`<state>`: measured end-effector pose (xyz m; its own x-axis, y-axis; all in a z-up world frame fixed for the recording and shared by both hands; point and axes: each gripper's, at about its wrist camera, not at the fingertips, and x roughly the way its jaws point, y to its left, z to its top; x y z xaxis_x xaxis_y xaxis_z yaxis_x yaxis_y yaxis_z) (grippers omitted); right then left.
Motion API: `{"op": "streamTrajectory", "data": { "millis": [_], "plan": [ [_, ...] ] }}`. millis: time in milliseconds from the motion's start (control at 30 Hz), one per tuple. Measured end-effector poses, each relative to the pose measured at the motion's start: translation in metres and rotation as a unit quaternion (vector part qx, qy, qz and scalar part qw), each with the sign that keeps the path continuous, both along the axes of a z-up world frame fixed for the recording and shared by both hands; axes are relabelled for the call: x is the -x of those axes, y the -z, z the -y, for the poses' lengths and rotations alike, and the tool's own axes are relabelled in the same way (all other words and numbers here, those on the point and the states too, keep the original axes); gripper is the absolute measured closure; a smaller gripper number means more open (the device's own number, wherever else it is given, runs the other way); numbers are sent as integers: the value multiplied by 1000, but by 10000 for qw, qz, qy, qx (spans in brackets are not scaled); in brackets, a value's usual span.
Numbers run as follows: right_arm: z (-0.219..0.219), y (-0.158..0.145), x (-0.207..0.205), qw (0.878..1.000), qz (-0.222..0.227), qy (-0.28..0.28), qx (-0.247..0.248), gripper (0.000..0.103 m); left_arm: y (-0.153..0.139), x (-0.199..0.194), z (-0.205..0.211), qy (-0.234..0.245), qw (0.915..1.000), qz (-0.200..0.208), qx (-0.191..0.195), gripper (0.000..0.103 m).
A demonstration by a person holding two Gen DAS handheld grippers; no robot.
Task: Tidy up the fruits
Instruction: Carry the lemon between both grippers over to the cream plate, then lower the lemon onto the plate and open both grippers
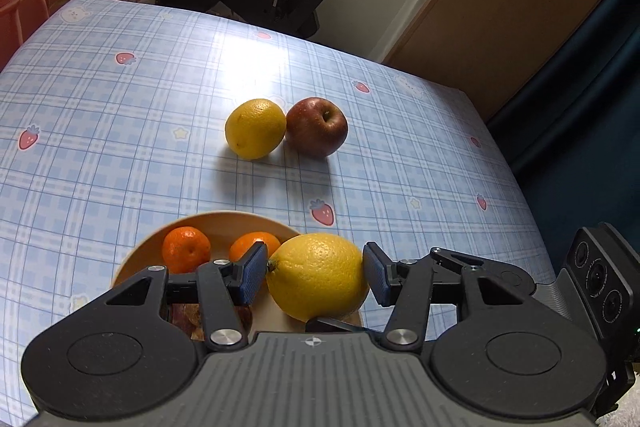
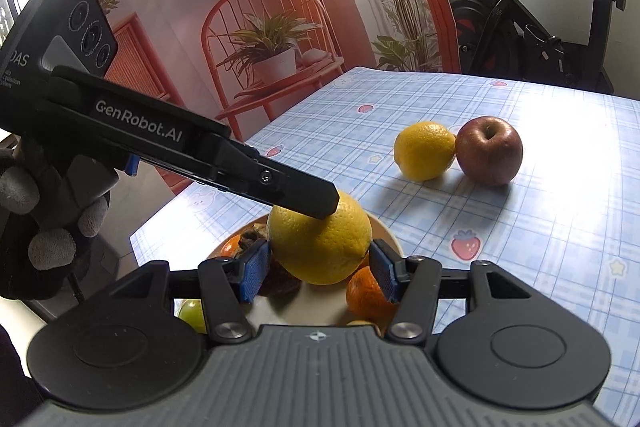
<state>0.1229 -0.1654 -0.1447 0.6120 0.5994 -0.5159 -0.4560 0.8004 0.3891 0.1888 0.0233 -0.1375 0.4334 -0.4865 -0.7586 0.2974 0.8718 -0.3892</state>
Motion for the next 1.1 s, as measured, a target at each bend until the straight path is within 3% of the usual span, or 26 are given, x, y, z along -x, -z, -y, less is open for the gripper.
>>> {"op": "streamTrajectory", "data": {
  "millis": [400, 833, 1100],
  "plan": [
    [-14, -2, 25, 9993, -3, -370, -1, 45, -7, 40, -15, -204, 9997, -118, -94, 48],
    [-31, 6, 22, 9971, -205, -721, 101, 45, 4, 45, -30, -298, 9989, -331, -111, 49],
    [-45, 4, 13, 9944, -273, -903, 481, 45, 6, 43, -40, -372, 9986, -374, -12, 50]
  ]
}}
